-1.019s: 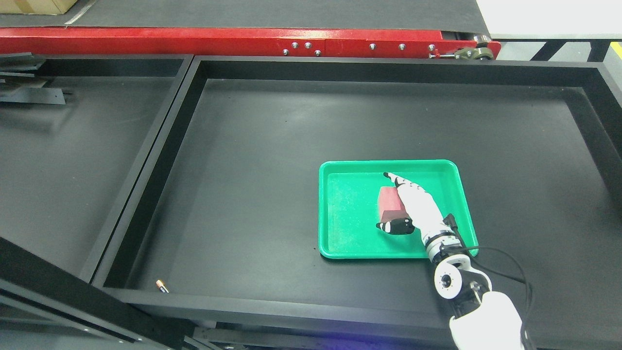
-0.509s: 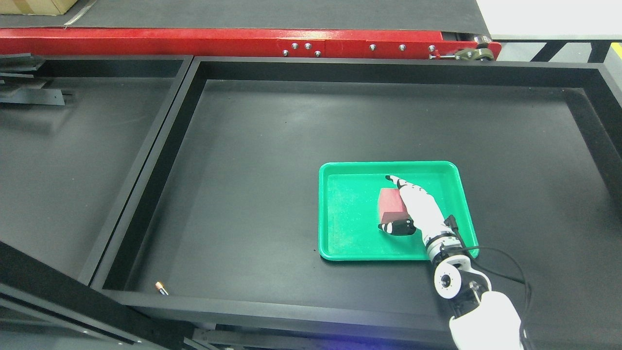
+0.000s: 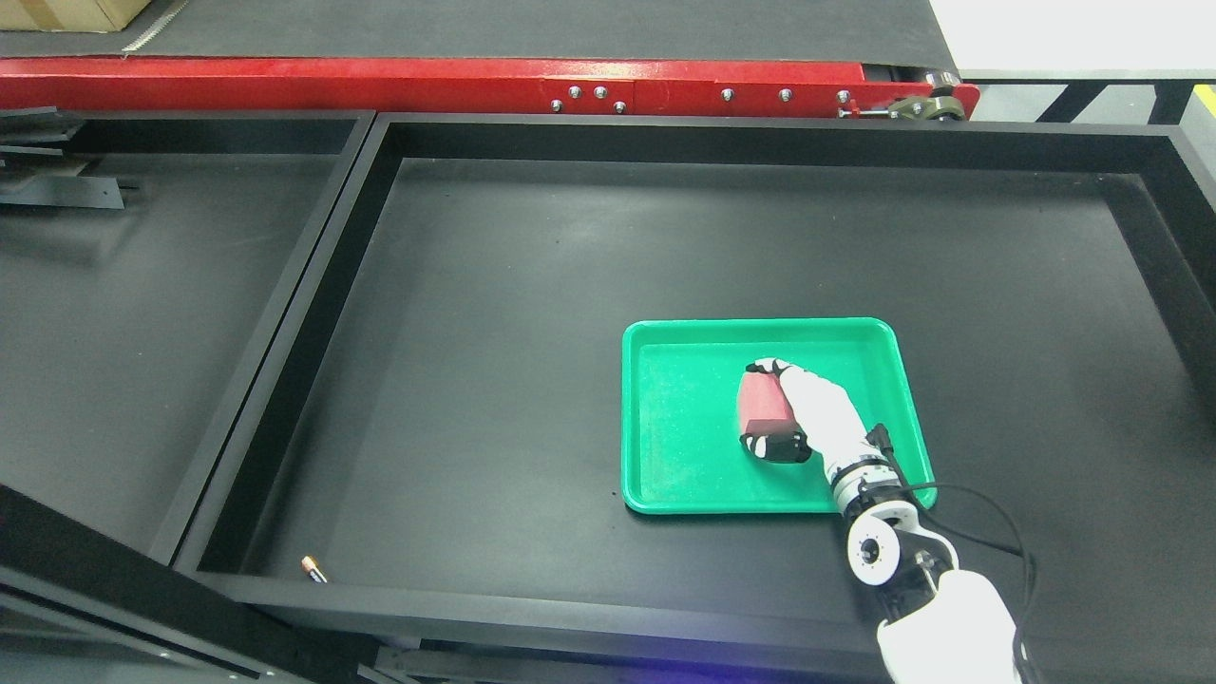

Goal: Pick pink block from left shelf to tray
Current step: 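Close the right hand fingers around the pink block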

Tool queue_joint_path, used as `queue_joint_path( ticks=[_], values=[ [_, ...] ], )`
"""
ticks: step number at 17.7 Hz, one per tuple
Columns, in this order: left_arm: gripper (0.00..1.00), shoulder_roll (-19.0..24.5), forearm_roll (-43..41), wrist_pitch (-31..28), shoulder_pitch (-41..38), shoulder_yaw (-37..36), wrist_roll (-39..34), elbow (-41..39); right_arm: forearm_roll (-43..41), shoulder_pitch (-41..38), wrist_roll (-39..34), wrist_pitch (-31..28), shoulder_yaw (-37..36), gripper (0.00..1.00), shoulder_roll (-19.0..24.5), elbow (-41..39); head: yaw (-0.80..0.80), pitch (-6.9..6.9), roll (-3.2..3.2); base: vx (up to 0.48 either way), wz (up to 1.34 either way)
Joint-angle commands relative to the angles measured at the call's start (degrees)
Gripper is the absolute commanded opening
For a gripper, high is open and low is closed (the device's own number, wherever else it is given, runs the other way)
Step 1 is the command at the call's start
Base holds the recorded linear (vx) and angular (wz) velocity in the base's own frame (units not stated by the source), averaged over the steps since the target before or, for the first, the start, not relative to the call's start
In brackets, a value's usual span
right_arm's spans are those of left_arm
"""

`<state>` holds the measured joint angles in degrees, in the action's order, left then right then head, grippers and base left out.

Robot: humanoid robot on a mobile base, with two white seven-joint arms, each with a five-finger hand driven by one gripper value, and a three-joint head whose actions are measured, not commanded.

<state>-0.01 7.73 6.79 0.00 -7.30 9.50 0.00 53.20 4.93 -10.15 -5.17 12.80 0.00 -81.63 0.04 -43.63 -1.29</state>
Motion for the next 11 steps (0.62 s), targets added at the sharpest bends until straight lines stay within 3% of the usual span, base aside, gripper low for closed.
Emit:
queue_joint_path(
  ticks=[1,2,4,7,11],
  values=[
    [1.0,1.01,0.0,-0.03,-1.14,0.0,-0.01,-1.0,-0.98,0.0,-0.4,0.33,-0.05,0.27,-1.0,0.95,0.0,0.0,0.0,0.011,0.0],
    [1.0,1.01,0.0,-0.03,-1.14,0.0,-0.01,-1.0,-1.68,0.0,0.12,0.6,-0.32,0.16,-1.0,0.95,0.0,0.0,0.0,0.011,0.0],
    [1.0,1.01,0.0,-0.03,-1.14,0.0,-0.01,-1.0,-2.48,0.0,0.92,2.17,-0.67,0.06,-1.05,0.86,0.0,0.0,0.0,0.01,0.0],
    [1.0,1.01,0.0,-0.03,-1.14,0.0,-0.01,-1.0,-2.92,-0.35,7.49,4.81,-0.85,0.03,-2.63,0.33,0.0,0.0,0.0,0.012,0.0],
    [1.0,1.01,0.0,-0.03,-1.14,0.0,-0.01,-1.0,-3.45,-2.63,15.31,14.64,-4.35,0.04,-2.82,-2.74,0.0,0.0,0.0,0.005,0.0]
  ],
)
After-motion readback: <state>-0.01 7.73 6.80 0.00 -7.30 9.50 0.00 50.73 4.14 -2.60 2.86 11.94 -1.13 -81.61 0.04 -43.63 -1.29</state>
